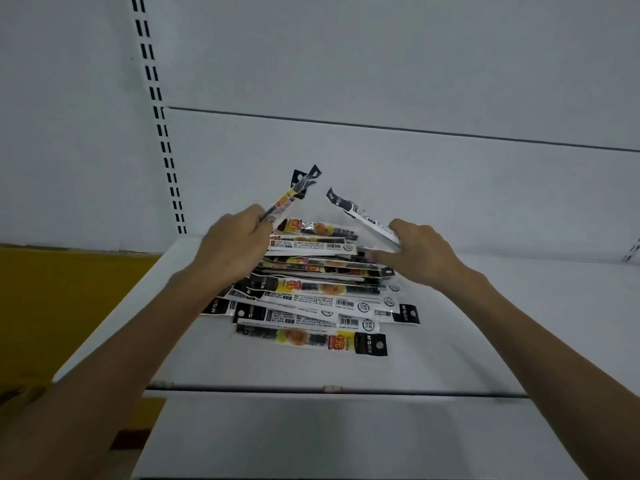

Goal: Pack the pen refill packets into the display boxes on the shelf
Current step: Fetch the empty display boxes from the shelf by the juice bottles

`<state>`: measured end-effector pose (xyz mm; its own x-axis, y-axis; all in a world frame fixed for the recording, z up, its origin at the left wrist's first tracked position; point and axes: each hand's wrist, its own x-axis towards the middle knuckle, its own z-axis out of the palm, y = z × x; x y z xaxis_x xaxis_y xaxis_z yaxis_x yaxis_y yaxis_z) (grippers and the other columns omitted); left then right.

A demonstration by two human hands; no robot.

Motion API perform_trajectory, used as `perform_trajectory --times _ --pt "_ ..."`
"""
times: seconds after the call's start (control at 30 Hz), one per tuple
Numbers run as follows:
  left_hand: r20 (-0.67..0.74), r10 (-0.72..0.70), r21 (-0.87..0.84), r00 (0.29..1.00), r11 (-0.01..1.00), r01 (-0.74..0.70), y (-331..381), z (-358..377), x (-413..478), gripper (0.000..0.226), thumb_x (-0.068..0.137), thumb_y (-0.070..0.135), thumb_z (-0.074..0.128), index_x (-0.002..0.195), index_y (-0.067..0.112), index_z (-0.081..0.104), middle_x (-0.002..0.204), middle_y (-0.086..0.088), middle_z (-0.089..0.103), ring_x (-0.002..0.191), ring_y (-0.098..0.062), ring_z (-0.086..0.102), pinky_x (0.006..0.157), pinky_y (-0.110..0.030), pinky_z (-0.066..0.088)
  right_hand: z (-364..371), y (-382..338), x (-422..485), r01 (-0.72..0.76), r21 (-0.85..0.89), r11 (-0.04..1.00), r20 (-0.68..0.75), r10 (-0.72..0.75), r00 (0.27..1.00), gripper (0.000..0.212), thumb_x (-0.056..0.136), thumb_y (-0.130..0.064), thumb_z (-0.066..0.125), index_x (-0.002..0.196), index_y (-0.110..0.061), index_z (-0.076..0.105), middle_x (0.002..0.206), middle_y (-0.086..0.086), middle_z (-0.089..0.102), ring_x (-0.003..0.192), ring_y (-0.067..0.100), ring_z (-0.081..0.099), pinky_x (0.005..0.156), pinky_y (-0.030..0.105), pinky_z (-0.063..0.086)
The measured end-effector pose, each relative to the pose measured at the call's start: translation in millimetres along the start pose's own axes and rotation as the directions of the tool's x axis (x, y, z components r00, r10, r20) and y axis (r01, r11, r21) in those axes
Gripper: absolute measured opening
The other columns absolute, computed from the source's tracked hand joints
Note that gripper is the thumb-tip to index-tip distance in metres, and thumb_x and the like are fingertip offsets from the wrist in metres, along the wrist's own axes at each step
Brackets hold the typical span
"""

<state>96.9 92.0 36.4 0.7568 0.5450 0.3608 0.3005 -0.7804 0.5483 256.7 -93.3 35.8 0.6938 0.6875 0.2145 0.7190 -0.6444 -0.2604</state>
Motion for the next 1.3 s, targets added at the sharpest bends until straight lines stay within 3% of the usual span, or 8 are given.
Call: perform_trajectory --times 0.1,0.2,0.27,0.37,0.5,0.67,0.87,1.3 --pt "-0.020 0.052 0.053 0.998 0.997 -0.051 1 1 -14 0.035 0.089 0.047 0.045 0.076 0.015 0.050 0.061 -0.002 0.052 0.052 -0.016 0.043 0.049 -0.027 0.028 4 4 -8 -0.020 -0.038 0.999 0.020 0.021 1.000 0.020 0.091 -0.031 0.053 0.100 -0.013 0.048 0.082 0.003 0.053 0.069 0.022 0.048 0.052 0.028 0.033" --pt "-0.004 0.277 0.135 0.961 0.952 -0.274 19 6 -20 0.019 0.086 0.031 0.052 0.075 0.015 0.051 0.065 0.000 0.047 0.066 -0.020 0.043 0.051 -0.029 0.026 3 13 -18 -0.074 -0.015 0.997 0.003 0.074 0.997 0.011 0.094 -0.023 0.042 0.091 -0.013 0.046 0.081 0.003 0.051 0.071 0.024 0.048 0.055 0.029 0.034" --pt "0.071 0.408 0.142 0.910 0.899 -0.414 36 15 -21 0.010 0.088 0.019 0.048 0.090 0.014 0.056 0.077 0.000 0.045 0.081 -0.020 0.043 0.058 -0.031 0.031 -1 24 -29 -0.127 -0.039 0.991 -0.036 0.126 0.991 0.014 0.094 -0.023 0.039 0.086 -0.012 0.043 0.081 0.003 0.050 0.073 0.026 0.047 0.059 0.031 0.034" --pt "0.164 0.513 0.101 0.843 0.841 -0.532 70 39 -22 0.034 0.091 0.017 0.047 0.125 0.017 0.051 0.104 -0.003 0.044 0.097 -0.017 0.040 0.072 -0.033 0.040 -15 51 -56 -0.242 -0.062 0.968 -0.092 0.236 0.967 0.011 0.093 -0.021 0.037 0.088 -0.012 0.040 0.085 0.005 0.050 0.079 0.029 0.048 0.068 0.033 0.037" --pt "0.254 0.637 -0.019 0.727 0.755 -0.655 129 92 -25 0.042 0.093 0.016 0.045 0.134 0.022 0.042 0.109 -0.004 0.039 0.089 -0.012 0.036 0.071 -0.027 0.036 -44 112 -110 -0.417 -0.073 0.906 -0.151 0.403 0.903 0.016 0.092 -0.020 0.036 0.104 -0.013 0.045 0.088 0.008 0.053 0.080 0.031 0.048 0.067 0.033 0.037" --pt "0.307 0.728 -0.223 0.613 0.682 -0.697 226 165 -45 0.035 0.093 0.014 0.041 0.128 0.018 0.044 0.097 0.000 0.038 0.087 -0.018 0.045 0.078 -0.034 0.041 -83 206 -195 -0.637 -0.068 0.768 -0.255 0.604 0.755 0.022 0.090 -0.031 0.043 0.103 -0.015 0.052 0.095 0.009 0.061 0.086 0.031 0.055 0.070 0.034 0.040" --pt "0.357 0.808 -0.342 0.469 0.580 -0.740 354 256 -84 0.011 0.091 0.015 0.045 0.080 0.013 0.046 0.078 0.001 0.041 0.075 -0.018 0.044 0.066 -0.030 0.037 -133 325 -297 -0.770 -0.066 0.635 -0.290 0.726 0.623 0.020 0.091 -0.034 0.046 0.096 -0.016 0.053 0.087 0.008 0.057 0.081 0.030 0.057 0.063 0.030 0.037" --pt "0.344 0.878 -0.384 0.332 0.454 -0.804 587 392 -152 0.018 0.095 0.019 0.041 0.110 0.019 0.049 0.092 -0.001 0.054 0.086 -0.022 0.053 0.072 -0.039 0.046 -221 527 -439 -0.848 -0.093 0.521 -0.362 0.776 0.517 0.022 0.093 -0.031 0.042 0.093 -0.012 0.052 0.082 0.010 0.059 0.075 0.030 0.055 0.058 0.033 0.038"
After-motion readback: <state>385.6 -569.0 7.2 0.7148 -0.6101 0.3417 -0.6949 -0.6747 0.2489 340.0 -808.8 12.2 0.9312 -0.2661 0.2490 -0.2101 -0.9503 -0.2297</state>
